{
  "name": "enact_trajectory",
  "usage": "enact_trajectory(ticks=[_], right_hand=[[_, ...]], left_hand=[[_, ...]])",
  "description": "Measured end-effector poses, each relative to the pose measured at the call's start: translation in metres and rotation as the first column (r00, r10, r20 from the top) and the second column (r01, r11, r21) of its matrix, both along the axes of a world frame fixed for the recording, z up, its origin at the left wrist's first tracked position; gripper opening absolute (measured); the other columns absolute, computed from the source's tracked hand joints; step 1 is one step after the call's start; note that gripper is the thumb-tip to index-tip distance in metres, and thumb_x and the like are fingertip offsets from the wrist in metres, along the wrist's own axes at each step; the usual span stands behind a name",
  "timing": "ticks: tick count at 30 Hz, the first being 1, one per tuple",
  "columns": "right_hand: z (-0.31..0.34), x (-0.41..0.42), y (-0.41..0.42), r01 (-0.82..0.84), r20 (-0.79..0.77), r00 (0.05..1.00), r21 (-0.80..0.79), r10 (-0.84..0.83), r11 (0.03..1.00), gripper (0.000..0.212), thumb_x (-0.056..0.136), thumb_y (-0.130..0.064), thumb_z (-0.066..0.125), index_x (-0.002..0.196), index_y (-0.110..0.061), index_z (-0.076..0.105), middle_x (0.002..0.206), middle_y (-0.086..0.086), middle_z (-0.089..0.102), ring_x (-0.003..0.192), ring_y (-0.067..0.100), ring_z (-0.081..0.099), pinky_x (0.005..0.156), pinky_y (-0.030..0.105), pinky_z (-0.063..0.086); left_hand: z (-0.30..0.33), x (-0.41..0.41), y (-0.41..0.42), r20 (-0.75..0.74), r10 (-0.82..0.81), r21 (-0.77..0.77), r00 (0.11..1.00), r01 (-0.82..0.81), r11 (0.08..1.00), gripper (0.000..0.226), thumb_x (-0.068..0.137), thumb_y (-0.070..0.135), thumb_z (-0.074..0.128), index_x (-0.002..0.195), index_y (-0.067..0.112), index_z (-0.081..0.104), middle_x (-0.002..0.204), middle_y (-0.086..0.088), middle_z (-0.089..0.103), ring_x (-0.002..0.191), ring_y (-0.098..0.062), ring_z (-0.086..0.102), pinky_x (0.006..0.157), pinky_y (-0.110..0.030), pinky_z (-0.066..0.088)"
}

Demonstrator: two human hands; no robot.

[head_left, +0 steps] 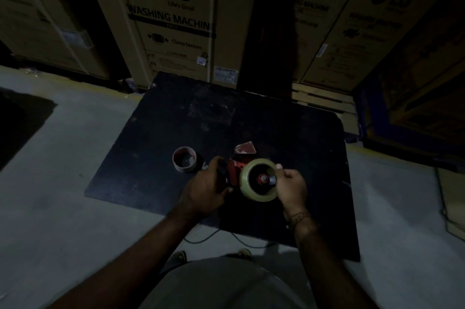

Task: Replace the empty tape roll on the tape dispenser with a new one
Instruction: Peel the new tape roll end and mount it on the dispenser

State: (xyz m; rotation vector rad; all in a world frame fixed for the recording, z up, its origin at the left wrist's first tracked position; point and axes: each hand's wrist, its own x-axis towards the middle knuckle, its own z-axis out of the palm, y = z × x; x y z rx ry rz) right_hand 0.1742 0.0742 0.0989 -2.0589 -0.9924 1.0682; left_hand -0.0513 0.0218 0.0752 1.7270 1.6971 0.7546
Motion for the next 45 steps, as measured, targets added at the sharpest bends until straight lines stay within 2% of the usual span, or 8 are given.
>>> enact_trajectory(ticks=[9,13,18,23,31,36,39,45], right_hand=[[0.000,0.002,-0.002,0.002,-0.137,0.990,0.165,0.021,0.986,0.017,0.099,-0.035,0.072,0.084,-0.028,0.074,0.090,-0.005,0.077,0.086,0.010,0.071,0.072,0.023,0.054],[0.000,0.003,0.004,-0.069,-0.202,0.973,0.188,0.107,0.980,0.014,0.102,-0.026,0.069,0.095,-0.025,0.082,0.095,-0.010,0.079,0.091,0.005,0.072,0.069,0.009,0.054],[-0.005,0.001,0.011,-0.107,-0.263,0.954,0.143,0.142,0.984,0.022,0.106,-0.016,0.062,0.118,-0.009,0.080,0.110,-0.003,0.079,0.106,0.012,0.072,0.097,0.029,0.056],[-0.016,-0.002,0.008,0.067,-0.247,0.968,0.081,-0.045,0.994,0.024,0.097,-0.028,0.076,0.111,-0.008,0.074,0.112,0.010,0.077,0.106,0.024,0.072,0.089,0.035,0.058],[-0.008,0.003,0.010,-0.063,-0.365,0.923,0.172,0.123,0.983,0.015,0.100,-0.009,0.069,0.110,-0.003,0.079,0.115,0.013,0.080,0.116,0.030,0.074,0.104,0.043,0.059],[-0.003,0.000,0.014,-0.171,-0.346,0.912,0.168,0.221,0.971,0.023,0.103,-0.006,0.065,0.120,0.002,0.077,0.120,0.016,0.079,0.114,0.026,0.073,0.103,0.039,0.058],[-0.002,-0.002,0.014,-0.216,-0.301,0.916,0.186,0.265,0.959,0.019,0.102,-0.008,0.066,0.115,-0.002,0.079,0.108,0.008,0.080,0.103,0.019,0.074,0.087,0.022,0.061],[-0.007,0.000,0.010,-0.214,-0.282,0.922,0.200,0.265,0.956,0.017,0.101,-0.005,0.067,0.113,-0.002,0.079,0.107,0.006,0.079,0.100,0.014,0.074,0.085,0.018,0.059]], left_hand=[[-0.005,0.002,0.000,0.058,0.043,-0.014,0.997,-0.043,0.999,0.078,0.082,0.035,0.078,0.146,0.031,0.033,0.115,0.003,0.075,0.109,-0.023,0.073,0.081,-0.031,0.053],[-0.004,0.001,-0.001,0.052,0.033,-0.026,0.998,-0.031,0.999,0.078,0.080,0.040,0.075,0.143,0.036,0.029,0.104,0.014,0.072,0.104,-0.019,0.074,0.077,-0.028,0.051],[-0.007,0.001,-0.004,0.051,0.008,-0.022,0.999,-0.007,1.000,0.076,0.080,0.045,0.070,0.145,0.034,0.032,0.108,0.007,0.075,0.101,-0.021,0.074,0.080,-0.044,0.062],[-0.008,0.000,-0.005,0.038,0.011,0.001,0.999,-0.011,1.000,0.082,0.077,0.055,0.062,0.149,0.030,0.029,0.110,0.002,0.076,0.101,-0.024,0.075,0.079,-0.046,0.062],[-0.007,-0.007,-0.004,0.071,0.057,0.025,0.996,-0.059,0.998,0.073,0.077,0.045,0.073,0.140,0.037,0.038,0.118,0.010,0.073,0.106,-0.020,0.074,0.083,-0.038,0.061],[-0.005,-0.007,-0.004,0.040,0.037,0.002,0.999,-0.037,0.999,0.081,0.073,0.051,0.067,0.144,0.036,0.030,0.116,0.003,0.075,0.110,-0.023,0.073,0.083,-0.027,0.054],[-0.008,-0.003,-0.006,0.029,0.032,-0.014,0.999,-0.031,0.999,0.083,0.076,0.044,0.073,0.145,0.035,0.028,0.120,0.001,0.075,0.112,-0.024,0.072,0.083,-0.024,0.049],[-0.010,-0.005,-0.009,0.002,0.012,-0.053,1.000,-0.012,0.999,0.085,0.079,0.042,0.075,0.149,0.029,0.029,0.117,0.001,0.075,0.108,-0.026,0.074,0.083,-0.042,0.061]])
